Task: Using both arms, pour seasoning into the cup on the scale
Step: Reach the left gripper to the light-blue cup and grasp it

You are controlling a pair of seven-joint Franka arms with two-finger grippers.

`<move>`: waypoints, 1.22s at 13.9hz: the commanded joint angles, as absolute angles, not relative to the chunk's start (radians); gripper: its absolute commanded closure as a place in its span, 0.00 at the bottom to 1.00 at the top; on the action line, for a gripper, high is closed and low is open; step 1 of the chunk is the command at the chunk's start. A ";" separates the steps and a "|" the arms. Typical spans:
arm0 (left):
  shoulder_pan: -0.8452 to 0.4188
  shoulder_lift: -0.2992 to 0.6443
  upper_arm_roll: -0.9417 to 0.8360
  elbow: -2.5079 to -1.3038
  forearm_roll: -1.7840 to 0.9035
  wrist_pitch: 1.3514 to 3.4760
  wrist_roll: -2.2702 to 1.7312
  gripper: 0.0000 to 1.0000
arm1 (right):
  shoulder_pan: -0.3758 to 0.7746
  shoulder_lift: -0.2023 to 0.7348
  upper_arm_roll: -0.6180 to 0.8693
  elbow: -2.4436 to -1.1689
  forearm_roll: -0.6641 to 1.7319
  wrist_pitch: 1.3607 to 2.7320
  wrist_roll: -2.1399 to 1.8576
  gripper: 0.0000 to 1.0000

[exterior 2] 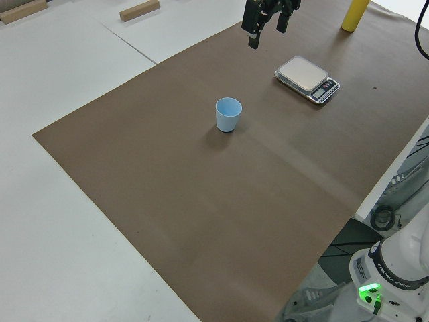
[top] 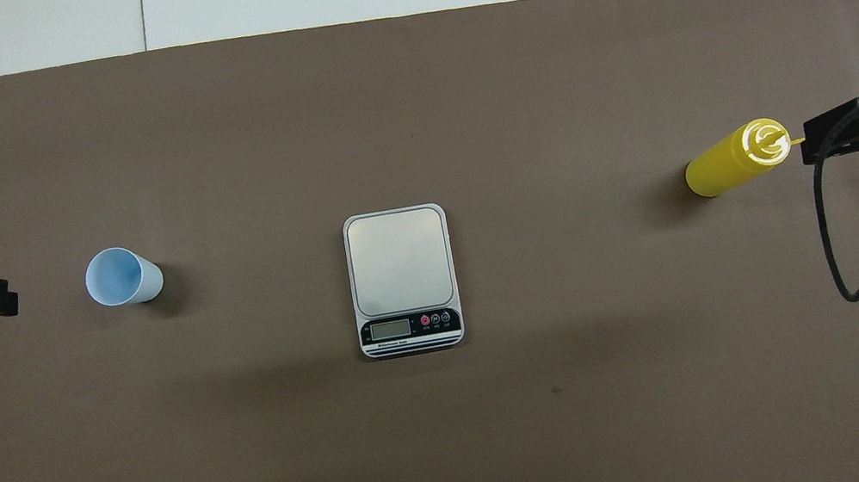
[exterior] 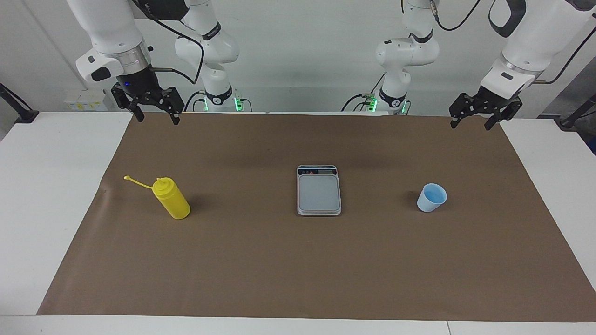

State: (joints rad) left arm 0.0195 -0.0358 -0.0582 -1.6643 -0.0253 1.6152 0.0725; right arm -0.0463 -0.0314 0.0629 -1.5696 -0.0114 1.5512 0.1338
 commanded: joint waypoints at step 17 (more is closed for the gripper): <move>0.055 0.063 -0.058 -2.121 -0.021 2.253 -0.097 0.00 | -0.061 -0.029 0.074 -1.563 0.000 1.536 0.140 0.00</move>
